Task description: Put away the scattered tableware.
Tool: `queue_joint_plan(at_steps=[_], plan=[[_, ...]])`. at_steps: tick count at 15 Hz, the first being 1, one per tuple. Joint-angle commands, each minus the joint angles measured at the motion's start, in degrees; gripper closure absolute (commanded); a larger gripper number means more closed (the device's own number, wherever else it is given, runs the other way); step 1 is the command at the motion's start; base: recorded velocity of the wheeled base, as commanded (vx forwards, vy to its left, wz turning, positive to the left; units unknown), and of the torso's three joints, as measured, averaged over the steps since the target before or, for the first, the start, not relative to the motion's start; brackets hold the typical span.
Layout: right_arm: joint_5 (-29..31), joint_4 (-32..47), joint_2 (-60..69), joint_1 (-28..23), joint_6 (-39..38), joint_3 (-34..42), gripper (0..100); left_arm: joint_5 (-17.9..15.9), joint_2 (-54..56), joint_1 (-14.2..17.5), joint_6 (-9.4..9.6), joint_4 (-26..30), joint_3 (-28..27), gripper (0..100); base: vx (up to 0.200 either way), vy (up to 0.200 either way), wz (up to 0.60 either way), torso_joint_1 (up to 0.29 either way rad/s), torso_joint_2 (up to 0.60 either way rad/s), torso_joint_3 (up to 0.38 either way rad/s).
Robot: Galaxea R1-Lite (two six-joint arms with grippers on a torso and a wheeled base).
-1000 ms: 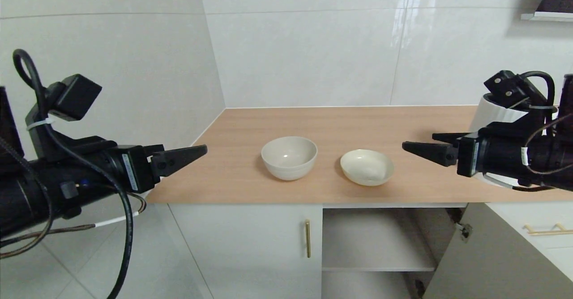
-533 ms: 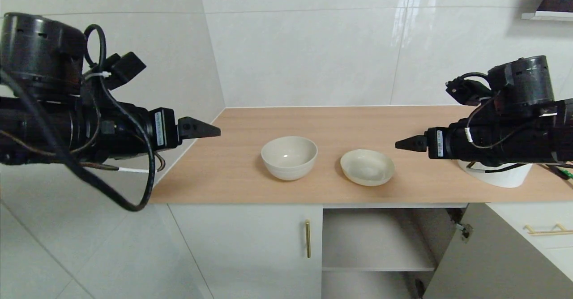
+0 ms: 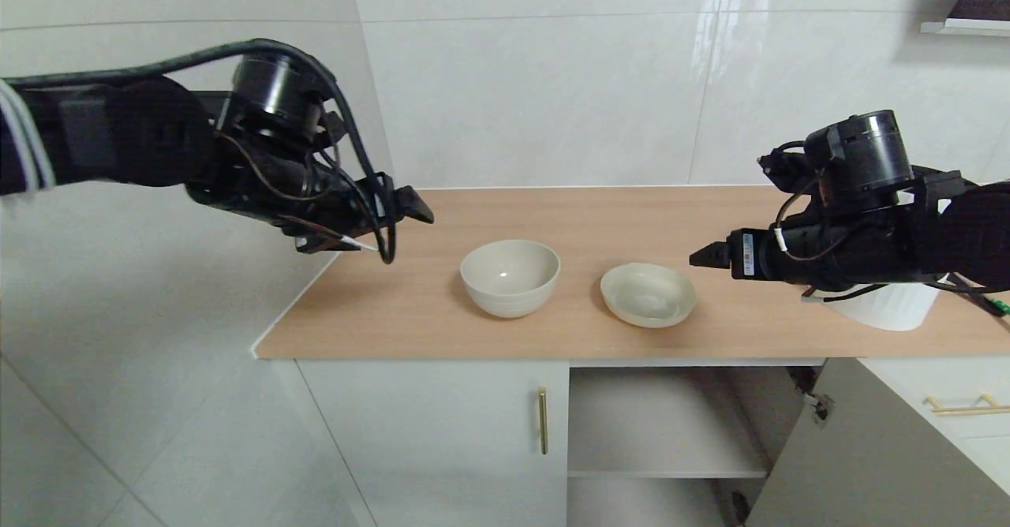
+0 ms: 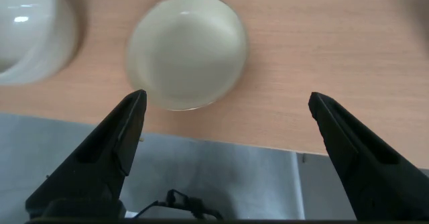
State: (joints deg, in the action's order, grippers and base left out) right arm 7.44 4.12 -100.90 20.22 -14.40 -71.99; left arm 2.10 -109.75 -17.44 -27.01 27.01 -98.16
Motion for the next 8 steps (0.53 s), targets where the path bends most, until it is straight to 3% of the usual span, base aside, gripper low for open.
queue_joint_plan(at_steps=[1,5,8], plan=[[0.12,0.01,-1.14,0.08,-0.02,-0.08,0,3.26,-7.14,-3.21,-0.58,-3.72,-1.16,0,0.0,0.0,0.0,0.0,0.0,0.0],[0.39,-1.04,-1.75,0.17,0.07,0.09,0,5.11,-10.48,-5.58,-0.58,-5.92,-0.89,0,0.0,0.0,0.0,0.0,0.0,0.0],[0.65,-1.13,-1.58,0.52,0.07,0.35,0,9.59,-14.0,-6.02,-0.58,-9.0,-0.98,0,0.0,0.0,0.0,0.0,0.0,0.0]])
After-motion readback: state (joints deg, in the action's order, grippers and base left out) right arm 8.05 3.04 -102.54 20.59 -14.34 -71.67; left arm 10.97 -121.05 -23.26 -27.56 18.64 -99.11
